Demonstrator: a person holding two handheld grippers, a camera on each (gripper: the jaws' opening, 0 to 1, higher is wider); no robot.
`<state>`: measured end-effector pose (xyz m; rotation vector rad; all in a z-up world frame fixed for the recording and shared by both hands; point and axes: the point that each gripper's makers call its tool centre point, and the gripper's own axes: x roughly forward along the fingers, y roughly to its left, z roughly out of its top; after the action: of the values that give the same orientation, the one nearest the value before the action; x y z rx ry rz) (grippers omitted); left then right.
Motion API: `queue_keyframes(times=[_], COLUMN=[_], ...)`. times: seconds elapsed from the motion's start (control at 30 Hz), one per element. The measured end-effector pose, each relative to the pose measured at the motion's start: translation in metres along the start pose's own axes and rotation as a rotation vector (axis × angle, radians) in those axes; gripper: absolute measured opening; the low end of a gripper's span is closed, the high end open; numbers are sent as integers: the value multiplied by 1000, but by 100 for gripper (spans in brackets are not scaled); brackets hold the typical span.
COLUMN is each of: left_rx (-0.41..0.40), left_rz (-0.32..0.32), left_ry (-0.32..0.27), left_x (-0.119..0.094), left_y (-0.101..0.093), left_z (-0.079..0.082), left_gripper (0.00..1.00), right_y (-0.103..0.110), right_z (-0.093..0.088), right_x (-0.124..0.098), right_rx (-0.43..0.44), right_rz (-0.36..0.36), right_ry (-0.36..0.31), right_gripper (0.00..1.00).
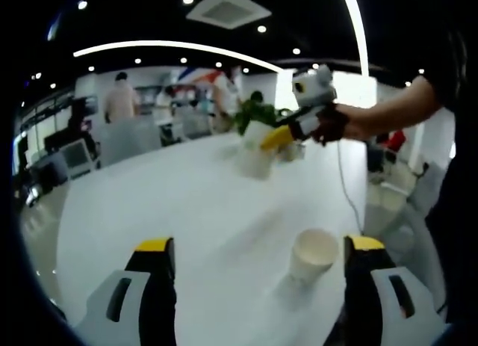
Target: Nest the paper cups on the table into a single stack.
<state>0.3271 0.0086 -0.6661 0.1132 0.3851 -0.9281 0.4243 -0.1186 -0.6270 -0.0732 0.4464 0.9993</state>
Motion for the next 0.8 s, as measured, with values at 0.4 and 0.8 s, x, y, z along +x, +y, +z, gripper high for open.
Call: queue_keyframes(times=[0.4,0.8], left_rx=[-18,-17], left_rz=[-16,-12], left_ry=[-5,-9], left_x=[4,1], left_y=[-6,-10], left_z=[1,-1], left_gripper=[92,93], right_y=[15,31], right_z=[5,27], right_x=[-17,-43], right_rx=[22,81], right_rz=[-3,15], right_ry=[-74,-201], right_gripper=[36,36])
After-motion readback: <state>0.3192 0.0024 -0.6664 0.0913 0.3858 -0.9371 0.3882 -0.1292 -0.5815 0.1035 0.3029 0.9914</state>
